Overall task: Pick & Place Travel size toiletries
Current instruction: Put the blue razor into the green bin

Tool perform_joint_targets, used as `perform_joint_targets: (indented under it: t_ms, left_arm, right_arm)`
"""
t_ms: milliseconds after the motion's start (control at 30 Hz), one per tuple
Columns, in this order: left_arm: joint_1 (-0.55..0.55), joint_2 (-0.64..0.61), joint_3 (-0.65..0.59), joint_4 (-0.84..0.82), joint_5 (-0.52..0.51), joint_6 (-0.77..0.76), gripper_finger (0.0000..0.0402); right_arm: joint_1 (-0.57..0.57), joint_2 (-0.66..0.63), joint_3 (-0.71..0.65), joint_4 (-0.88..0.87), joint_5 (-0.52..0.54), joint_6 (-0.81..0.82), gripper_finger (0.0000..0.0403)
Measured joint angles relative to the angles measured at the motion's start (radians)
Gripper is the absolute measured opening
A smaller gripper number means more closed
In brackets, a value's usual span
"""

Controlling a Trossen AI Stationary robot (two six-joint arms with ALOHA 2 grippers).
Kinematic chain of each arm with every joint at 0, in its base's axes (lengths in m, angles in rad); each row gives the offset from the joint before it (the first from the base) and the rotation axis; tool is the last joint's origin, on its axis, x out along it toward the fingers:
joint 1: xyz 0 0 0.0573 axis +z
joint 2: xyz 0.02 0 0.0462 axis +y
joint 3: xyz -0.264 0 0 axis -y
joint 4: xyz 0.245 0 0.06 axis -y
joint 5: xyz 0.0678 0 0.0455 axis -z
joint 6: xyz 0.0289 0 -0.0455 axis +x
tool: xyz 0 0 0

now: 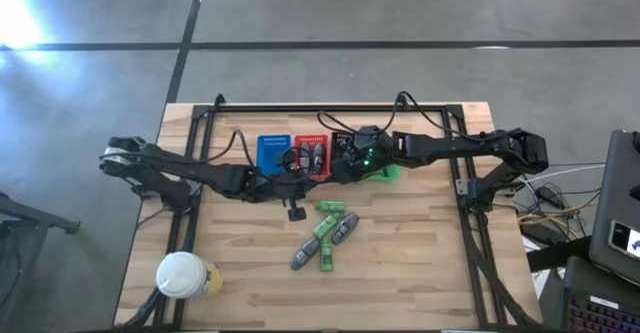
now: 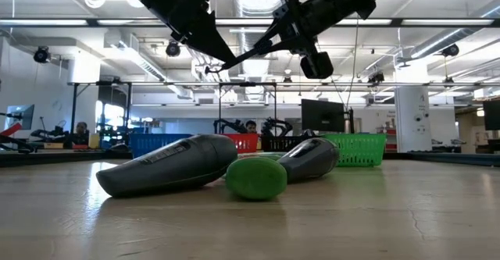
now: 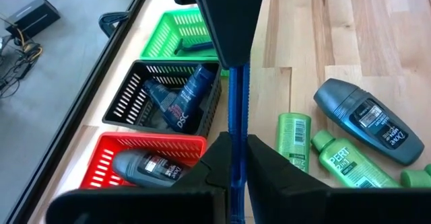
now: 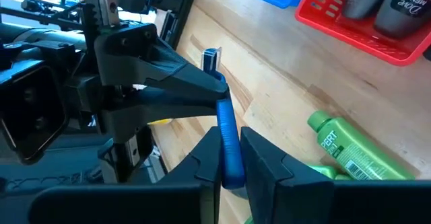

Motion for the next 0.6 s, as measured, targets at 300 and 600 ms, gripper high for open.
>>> perform_joint_targets:
  t_ms: [300, 600]
  left_arm:
    - [-0.002, -0.002, -0.001, 0.093, -0.001, -0.053, 0.0158]
    - [-0.008, -0.082, -0.002, 0.032, -0.001, -0.089, 0.0292]
  right_arm:
    - [-0.001, -0.002, -0.002, -0.036, 0.041, -0.049, 0.0031]
    - [-0.033, -0.166, -0.001, -0.395, 0.26, -0.232, 0.003]
